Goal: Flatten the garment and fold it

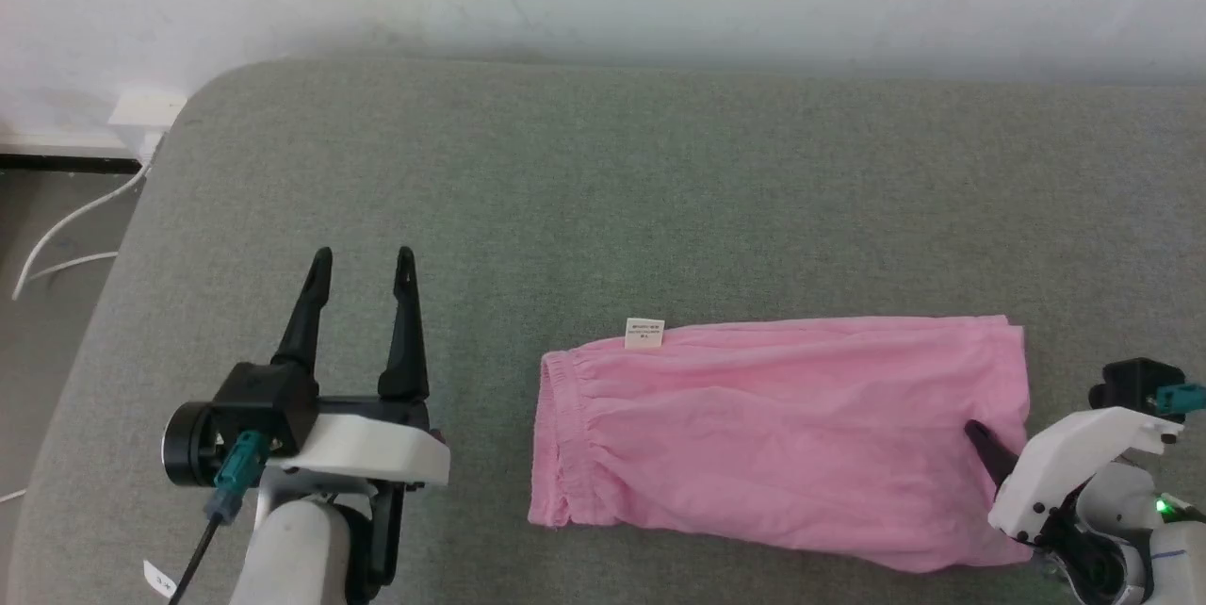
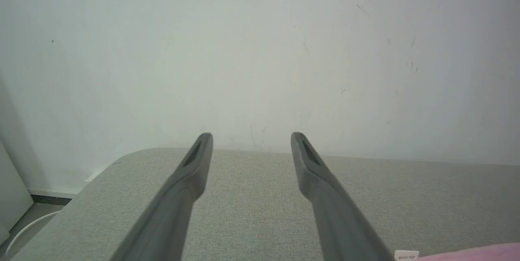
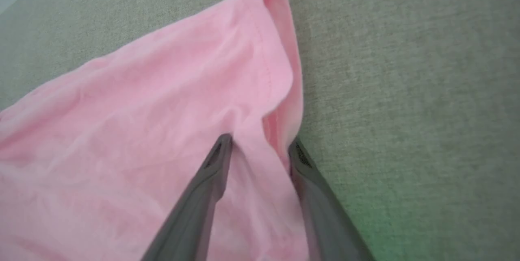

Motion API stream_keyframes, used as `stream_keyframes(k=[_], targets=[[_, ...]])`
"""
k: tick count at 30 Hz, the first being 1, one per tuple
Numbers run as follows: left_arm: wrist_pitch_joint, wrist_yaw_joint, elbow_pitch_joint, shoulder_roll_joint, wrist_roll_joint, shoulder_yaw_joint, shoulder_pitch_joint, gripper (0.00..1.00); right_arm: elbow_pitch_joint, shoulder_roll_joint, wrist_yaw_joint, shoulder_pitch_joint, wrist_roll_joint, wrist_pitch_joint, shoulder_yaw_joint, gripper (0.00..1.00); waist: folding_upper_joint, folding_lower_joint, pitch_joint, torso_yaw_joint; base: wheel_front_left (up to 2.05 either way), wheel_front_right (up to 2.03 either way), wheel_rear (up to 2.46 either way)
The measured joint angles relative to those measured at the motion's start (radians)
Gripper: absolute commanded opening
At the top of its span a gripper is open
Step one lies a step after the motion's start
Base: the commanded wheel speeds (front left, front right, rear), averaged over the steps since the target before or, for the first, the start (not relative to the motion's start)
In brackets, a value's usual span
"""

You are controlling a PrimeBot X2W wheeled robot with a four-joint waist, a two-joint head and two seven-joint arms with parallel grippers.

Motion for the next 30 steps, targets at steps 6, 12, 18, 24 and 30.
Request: stream_keyframes(k=[6,12,18,24,30], targets=[[0.000,-0.018,0.018,-0.011,0.012,0.021,0.001,1.00,-0.005,0.008,0.000,0.000,-0.012,-0.004,0.004,0.00,0.0000,0.0000,-0.001,-0.001,0.00,0.00,0.00],[0.000,-0.035,0.031,-0.024,0.019,0.033,0.001,1.00,-0.042,0.022,0.001,0.014,-0.113,-0.051,-0.111,0.00,0.0000,0.0000,-0.002,0.004,0.00,0.00,0.00],[0.000,-0.049,0.049,-0.030,0.023,0.034,0.002,1.00,-0.145,0.016,0.001,0.048,-0.315,-0.064,-0.277,0.00,0.0000,0.0001,-0.003,0.009,0.00,0.00,0.00],[0.000,-0.054,0.060,-0.034,0.028,0.036,0.008,1.00,-0.304,0.015,0.000,0.105,-0.314,0.009,-0.203,0.00,0.0000,0.0000,-0.008,0.010,0.00,0.00,0.00],[0.000,-0.061,0.066,-0.035,0.028,0.037,0.012,1.00,-0.591,0.015,0.000,0.181,-0.249,0.138,0.064,0.00,0.0000,0.0000,-0.016,0.013,0.00,0.00,0.00]])
